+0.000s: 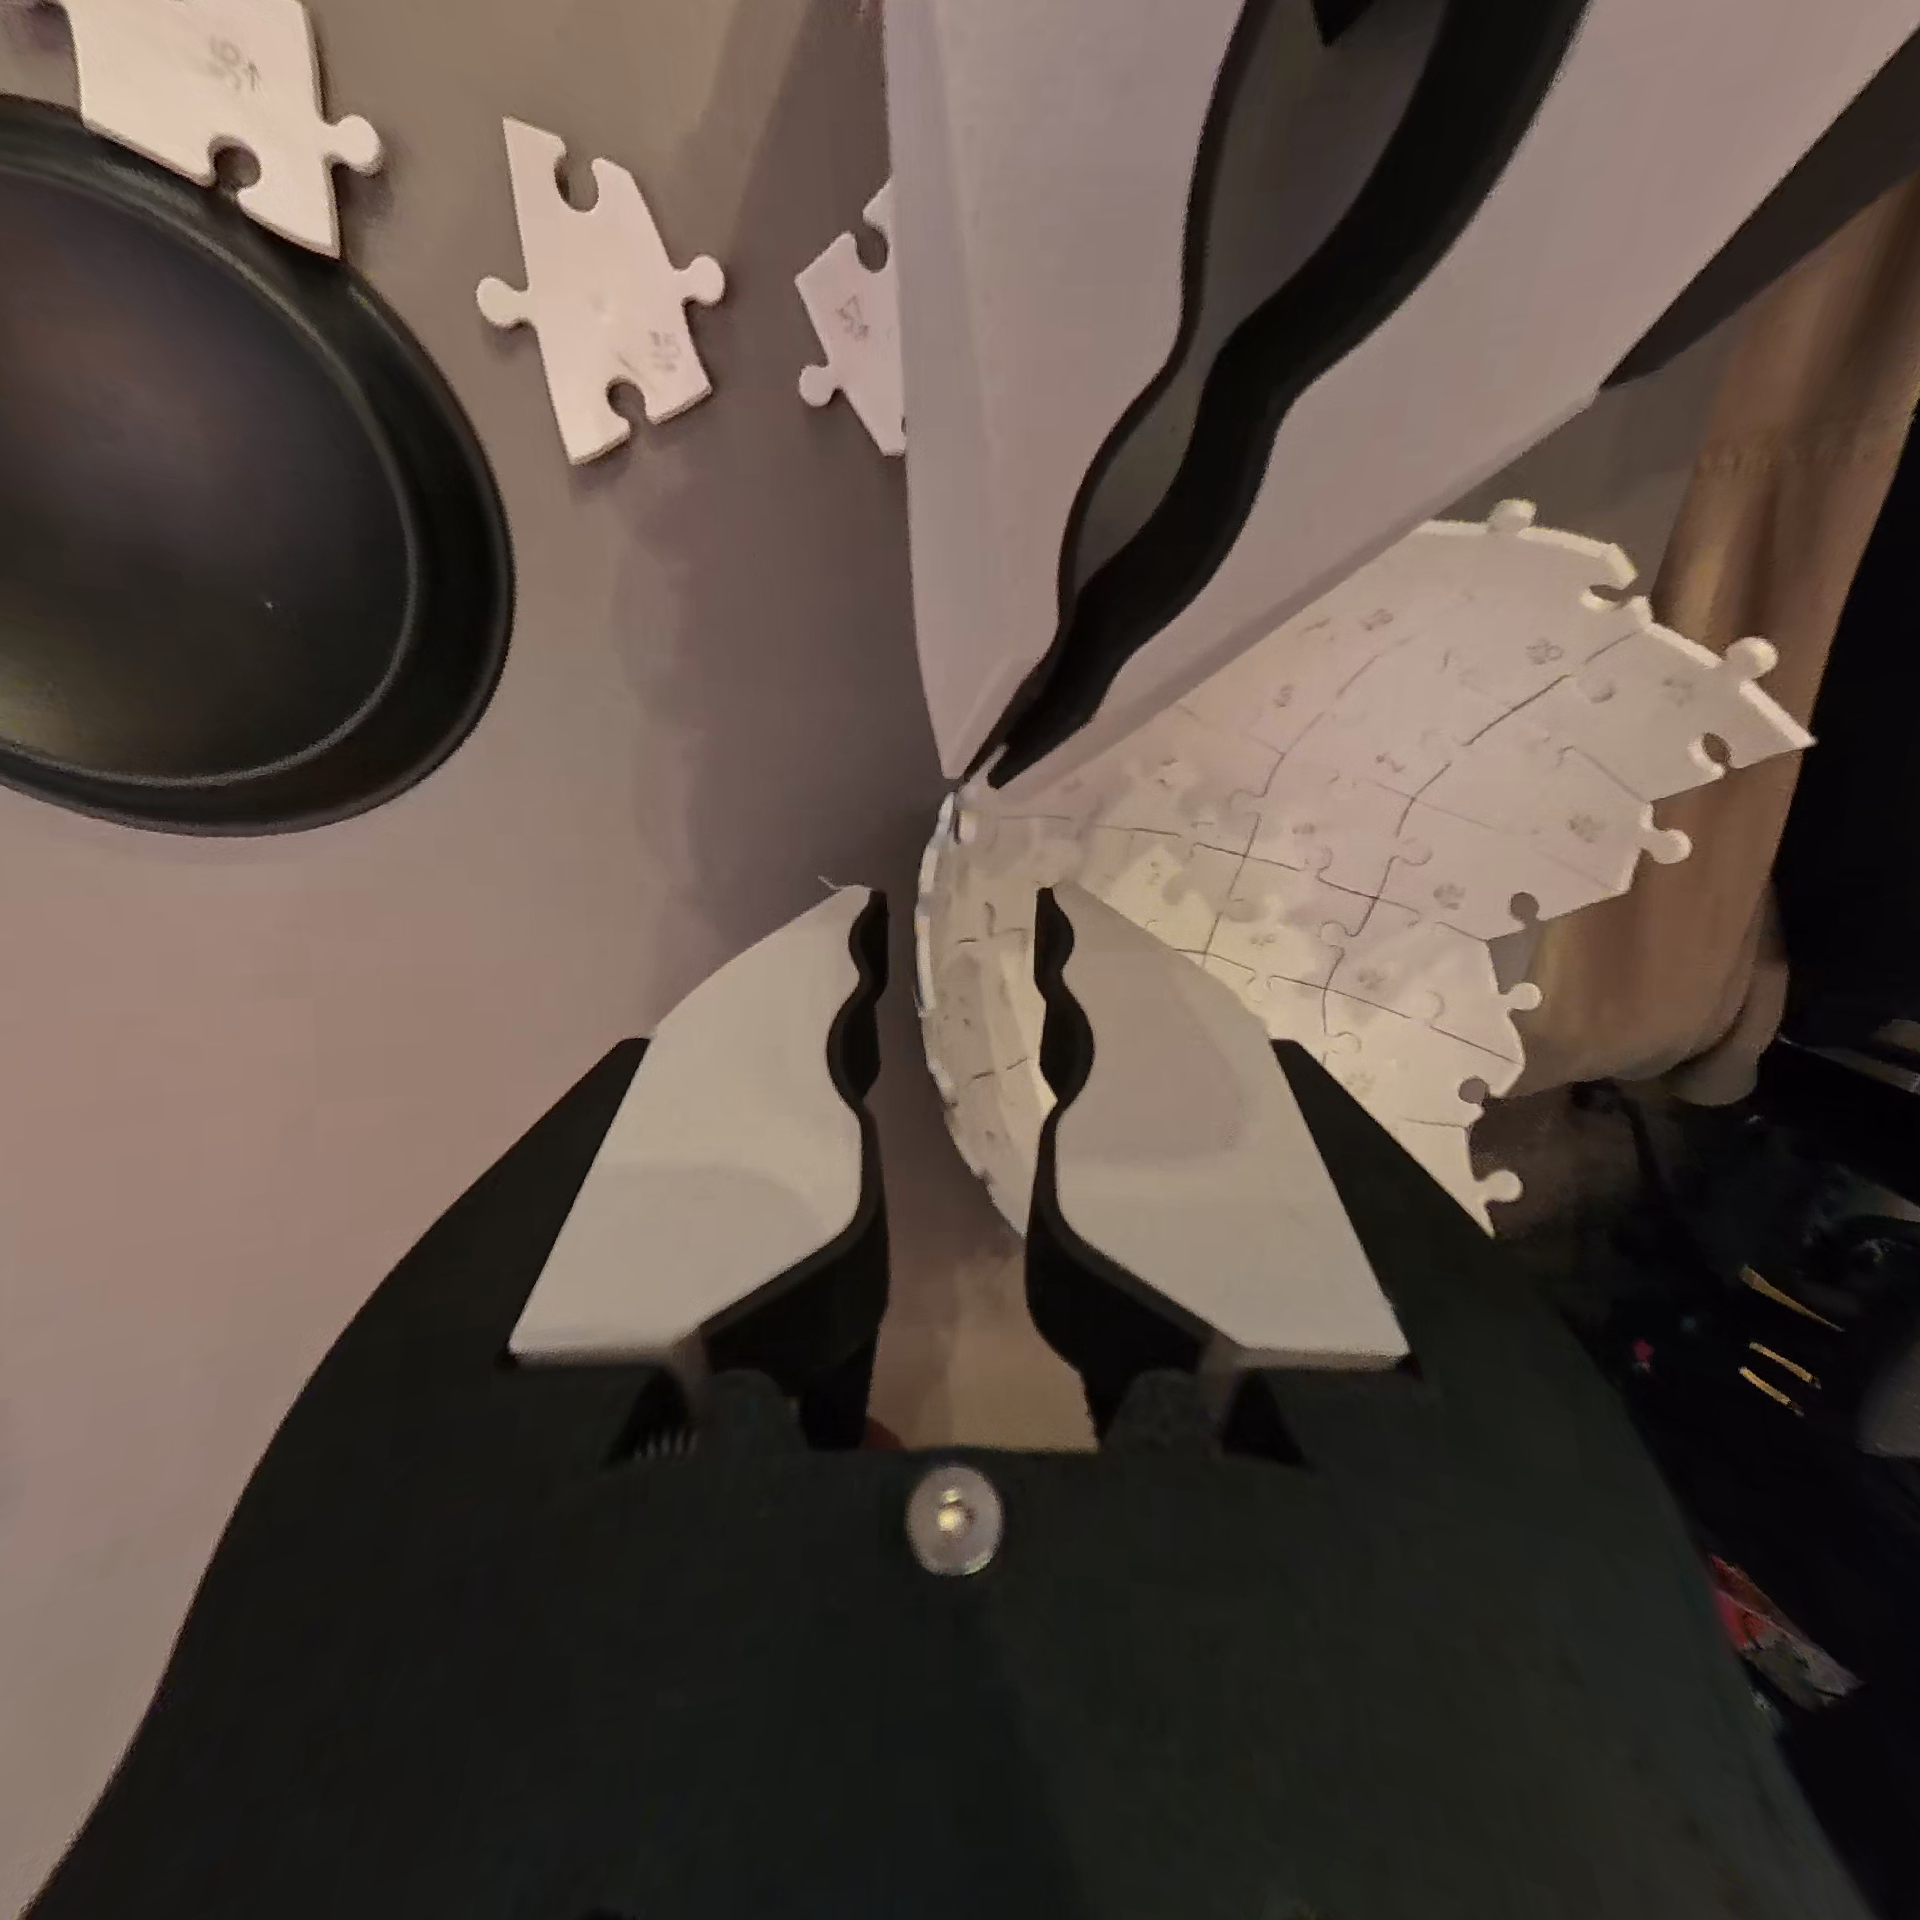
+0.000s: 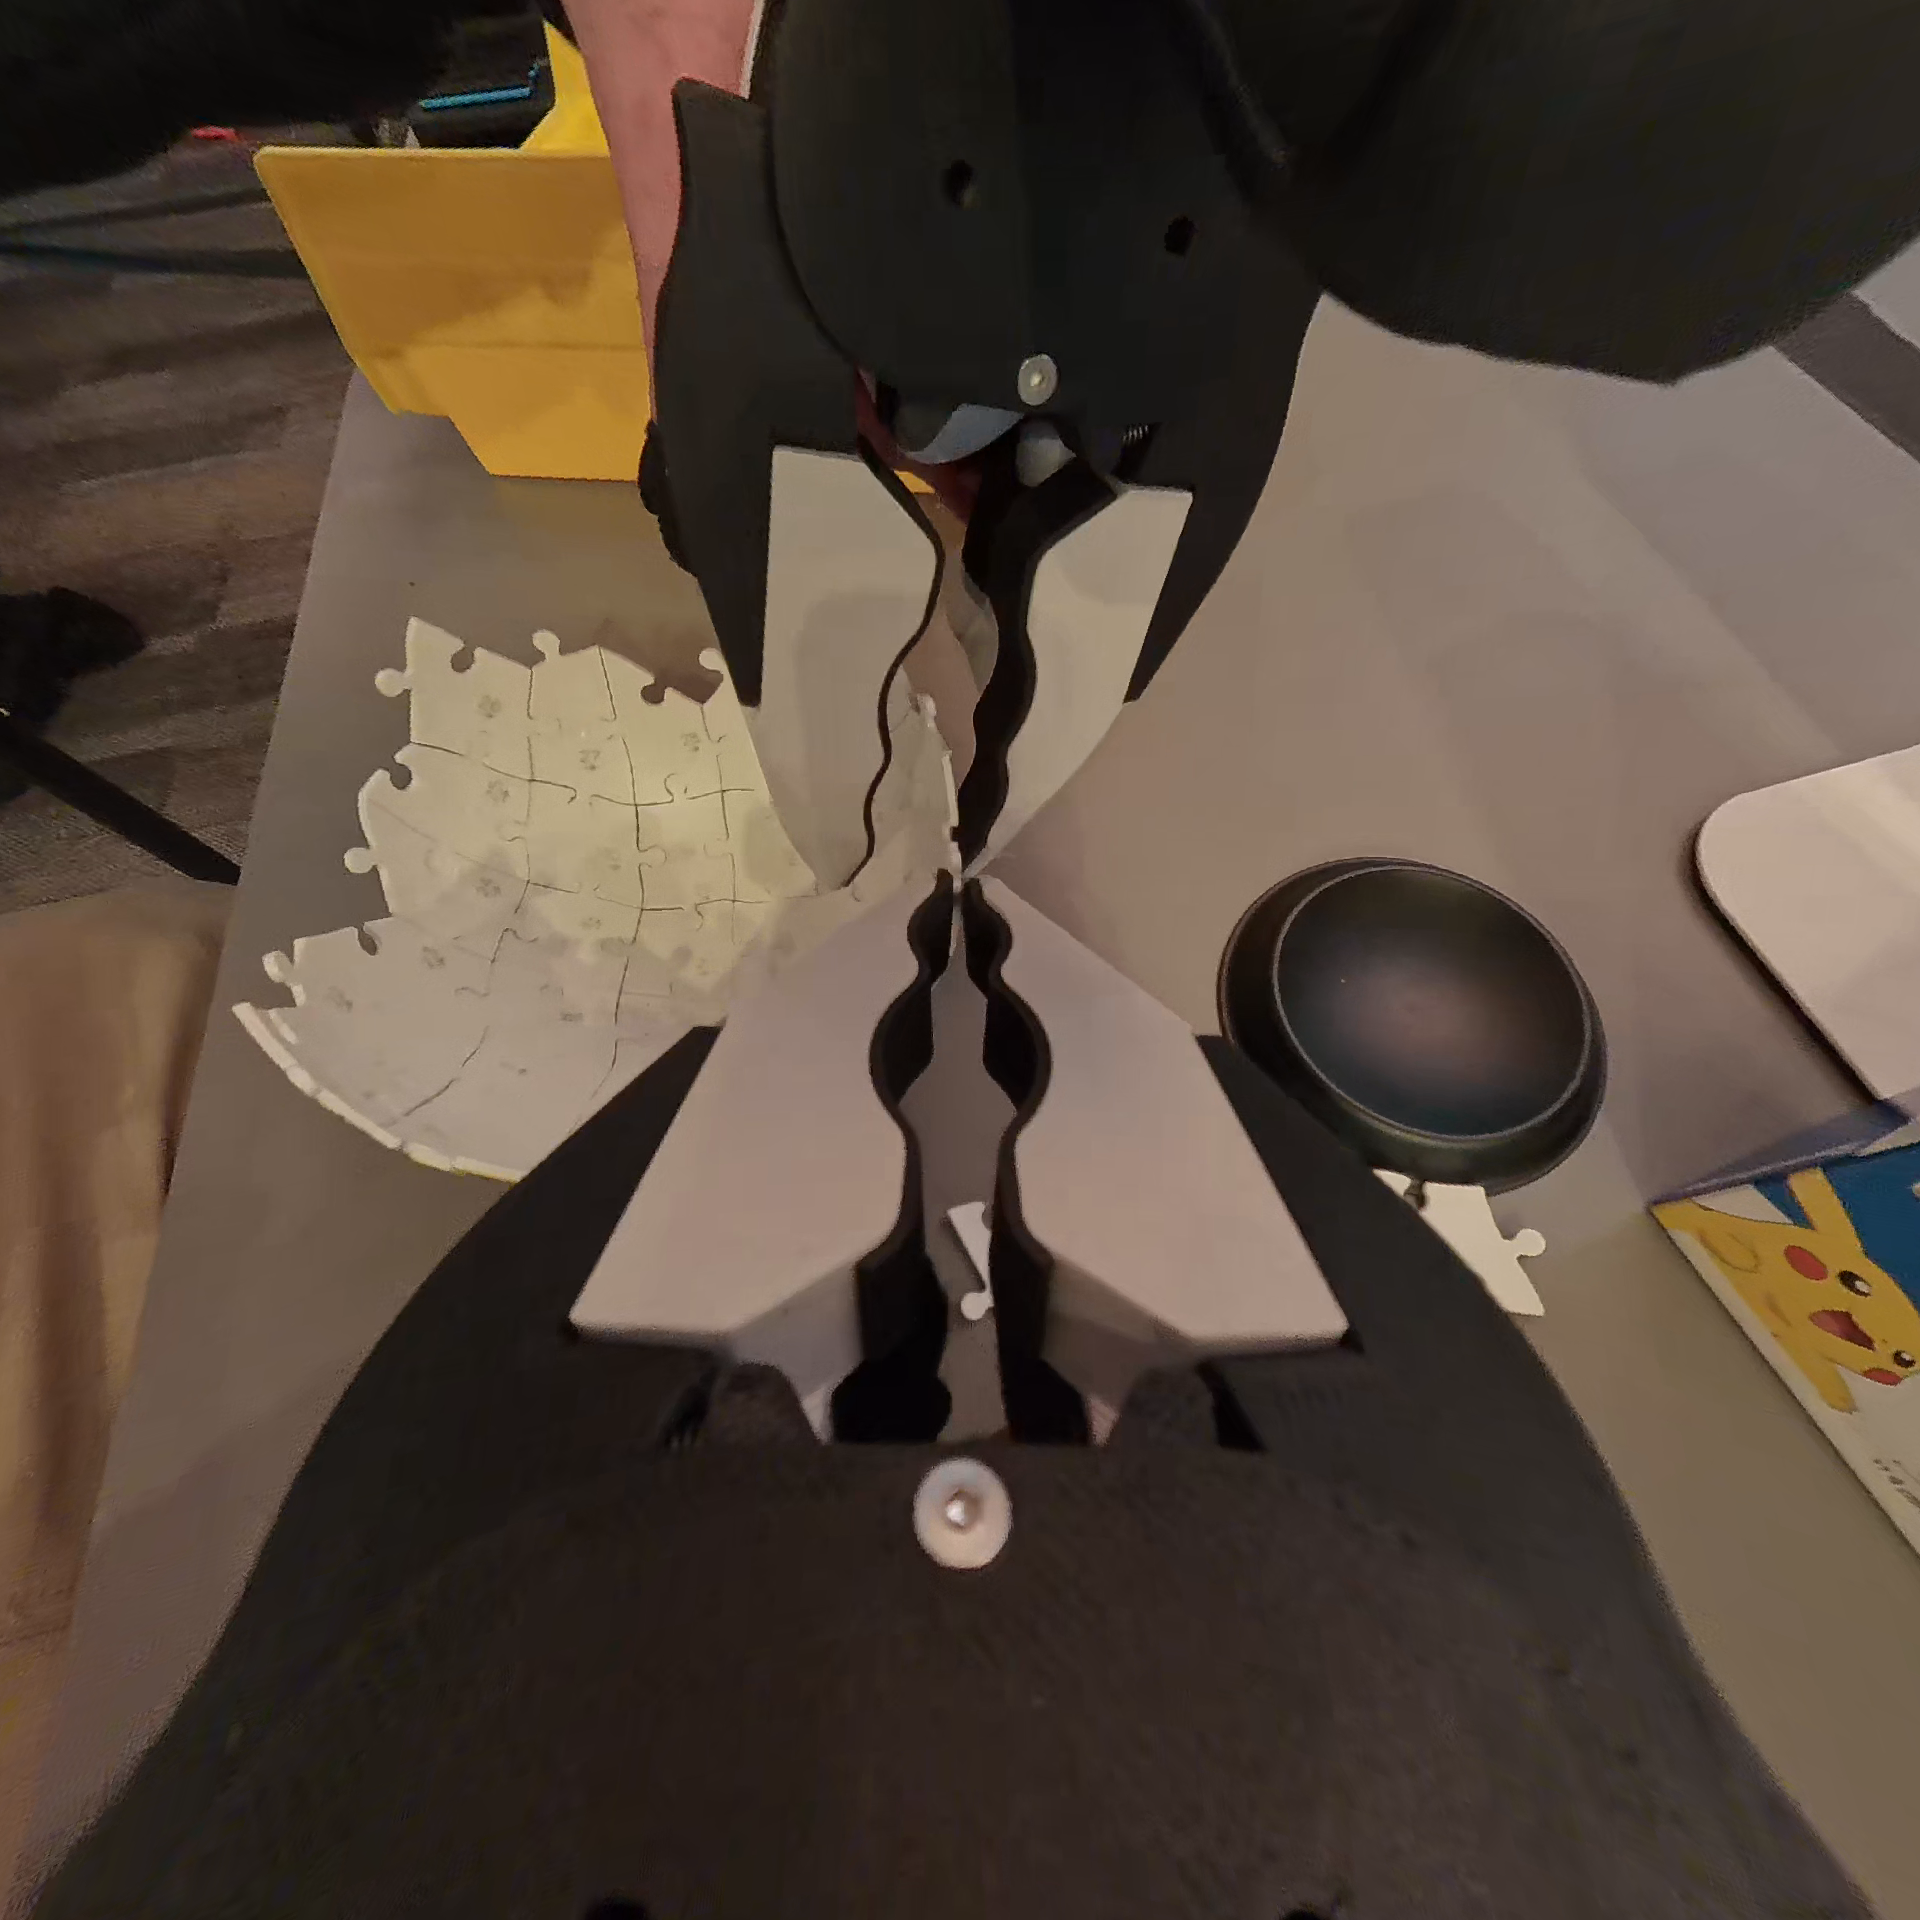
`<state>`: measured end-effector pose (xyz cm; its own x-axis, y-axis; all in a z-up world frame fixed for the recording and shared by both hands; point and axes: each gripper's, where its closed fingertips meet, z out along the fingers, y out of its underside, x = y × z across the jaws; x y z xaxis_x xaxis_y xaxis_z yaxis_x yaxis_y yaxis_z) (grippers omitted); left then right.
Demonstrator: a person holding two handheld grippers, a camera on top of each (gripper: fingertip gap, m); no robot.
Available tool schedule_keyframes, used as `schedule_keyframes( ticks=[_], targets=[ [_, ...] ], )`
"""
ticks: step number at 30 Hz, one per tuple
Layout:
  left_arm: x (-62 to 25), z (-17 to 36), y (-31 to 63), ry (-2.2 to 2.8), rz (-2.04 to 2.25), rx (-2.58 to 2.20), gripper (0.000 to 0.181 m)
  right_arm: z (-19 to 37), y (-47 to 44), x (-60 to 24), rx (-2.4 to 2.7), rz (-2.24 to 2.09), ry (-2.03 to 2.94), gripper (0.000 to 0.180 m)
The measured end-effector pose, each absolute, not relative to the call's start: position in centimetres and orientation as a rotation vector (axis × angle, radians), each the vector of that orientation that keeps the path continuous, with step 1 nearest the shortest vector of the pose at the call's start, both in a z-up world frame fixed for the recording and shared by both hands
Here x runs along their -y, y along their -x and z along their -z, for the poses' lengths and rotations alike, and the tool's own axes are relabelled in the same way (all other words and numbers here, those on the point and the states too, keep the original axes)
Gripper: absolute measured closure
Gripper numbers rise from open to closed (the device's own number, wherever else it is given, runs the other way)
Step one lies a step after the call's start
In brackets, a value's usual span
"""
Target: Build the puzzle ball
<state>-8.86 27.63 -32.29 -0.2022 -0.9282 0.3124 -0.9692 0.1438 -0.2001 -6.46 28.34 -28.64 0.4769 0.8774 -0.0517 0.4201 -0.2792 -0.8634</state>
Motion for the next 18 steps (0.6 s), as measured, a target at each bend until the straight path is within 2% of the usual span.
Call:
schedule_keyframes(
  ticks=[1, 18],
  targets=[
    [-27.49, 32.23, 8.76, -1.898, -0.562, 2.281, 0.154, 28.57, 6.44, -28.34, 1.080, -0.684, 1.883, 0.180],
    [-27.82, 33.10, 7.82, -1.797, -0.501, 2.275, 0.161, 29.48, 6.05, -28.65, 1.031, -0.651, 1.928, 0.179]
  ],
)
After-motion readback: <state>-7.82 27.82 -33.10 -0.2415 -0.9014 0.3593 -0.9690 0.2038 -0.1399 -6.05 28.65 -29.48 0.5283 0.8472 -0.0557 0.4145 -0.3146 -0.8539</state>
